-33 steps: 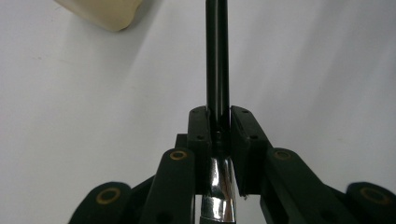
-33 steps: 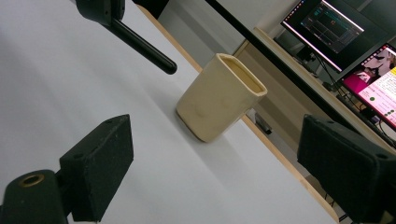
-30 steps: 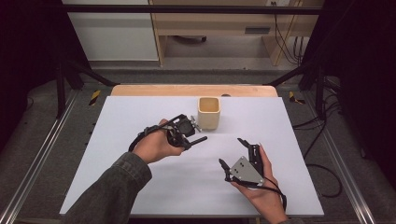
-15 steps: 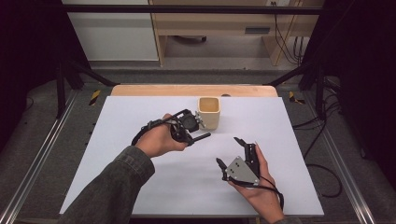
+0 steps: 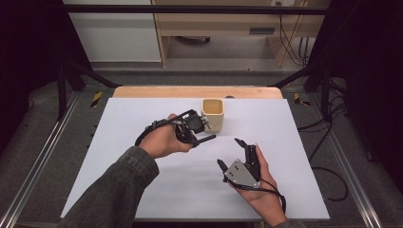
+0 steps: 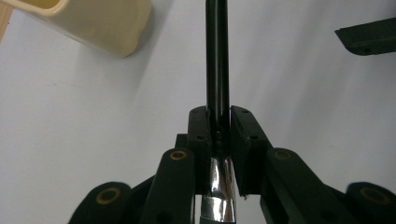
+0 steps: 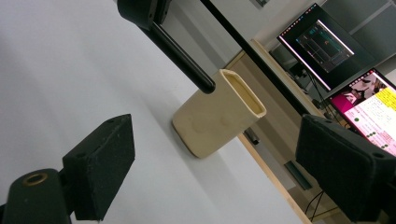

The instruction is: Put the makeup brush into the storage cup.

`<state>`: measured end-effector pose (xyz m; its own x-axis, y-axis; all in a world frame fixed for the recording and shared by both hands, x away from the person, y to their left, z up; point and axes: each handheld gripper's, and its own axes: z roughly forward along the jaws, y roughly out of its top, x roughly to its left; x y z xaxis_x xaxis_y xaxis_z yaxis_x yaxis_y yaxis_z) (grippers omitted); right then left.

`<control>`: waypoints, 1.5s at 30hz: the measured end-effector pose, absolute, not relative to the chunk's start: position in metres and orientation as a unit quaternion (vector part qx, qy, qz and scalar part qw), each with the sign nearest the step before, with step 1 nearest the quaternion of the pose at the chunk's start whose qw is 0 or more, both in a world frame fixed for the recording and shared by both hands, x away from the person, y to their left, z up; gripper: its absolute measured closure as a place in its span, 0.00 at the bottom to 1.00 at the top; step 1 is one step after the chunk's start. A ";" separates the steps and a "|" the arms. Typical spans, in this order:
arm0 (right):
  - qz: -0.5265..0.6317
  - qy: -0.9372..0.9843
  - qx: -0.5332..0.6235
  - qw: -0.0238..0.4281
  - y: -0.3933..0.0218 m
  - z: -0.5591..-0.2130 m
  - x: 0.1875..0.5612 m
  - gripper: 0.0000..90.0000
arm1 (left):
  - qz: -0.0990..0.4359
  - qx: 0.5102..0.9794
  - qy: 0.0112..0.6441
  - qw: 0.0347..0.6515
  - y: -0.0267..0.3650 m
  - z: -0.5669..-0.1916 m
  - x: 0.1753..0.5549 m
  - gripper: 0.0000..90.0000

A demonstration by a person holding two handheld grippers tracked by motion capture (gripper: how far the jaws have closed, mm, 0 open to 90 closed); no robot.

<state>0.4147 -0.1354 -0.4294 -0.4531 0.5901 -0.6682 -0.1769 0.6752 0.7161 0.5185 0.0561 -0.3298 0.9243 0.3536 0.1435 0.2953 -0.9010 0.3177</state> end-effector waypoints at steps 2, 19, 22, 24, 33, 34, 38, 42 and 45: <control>0.376 0.763 0.131 0.509 -0.133 -0.430 0.415 0.14 | 0.098 0.971 0.165 0.144 0.056 -0.330 0.518 0.87; 0.340 0.762 0.091 0.544 -0.121 -0.432 0.411 0.19 | 0.099 0.974 0.153 0.137 0.046 -0.335 0.513 0.87; 0.338 0.761 0.081 0.549 -0.118 -0.433 0.410 0.21 | 0.098 0.975 0.148 0.133 0.044 -0.336 0.513 0.87; 0.332 0.761 0.074 0.552 -0.115 -0.434 0.410 0.23 | 0.097 0.975 0.146 0.133 0.043 -0.336 0.513 0.87; 0.320 0.770 0.062 0.549 -0.107 -0.440 0.416 0.27 | 0.098 0.976 0.145 0.130 0.042 -0.337 0.512 0.87; 0.319 0.769 0.059 0.550 -0.106 -0.439 0.416 0.27 | 0.098 0.976 0.145 0.130 0.042 -0.337 0.512 0.87; 0.316 0.773 0.056 0.548 -0.104 -0.441 0.419 0.27 | 0.096 0.977 0.143 0.128 0.041 -0.338 0.512 0.87; 0.311 0.772 0.050 0.552 -0.101 -0.441 0.419 0.28 | 0.097 0.977 0.139 0.126 0.040 -0.338 0.510 0.87; 0.309 0.773 0.044 0.553 -0.099 -0.442 0.419 0.30 | 0.099 0.978 0.137 0.125 0.040 -0.338 0.509 0.87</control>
<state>0.4189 -0.0986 -0.4418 -0.3844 0.4089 -0.8276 -0.2740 0.8056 0.5253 0.5094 0.0397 -0.3381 0.9429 0.2926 0.1595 0.2432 -0.9314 0.2709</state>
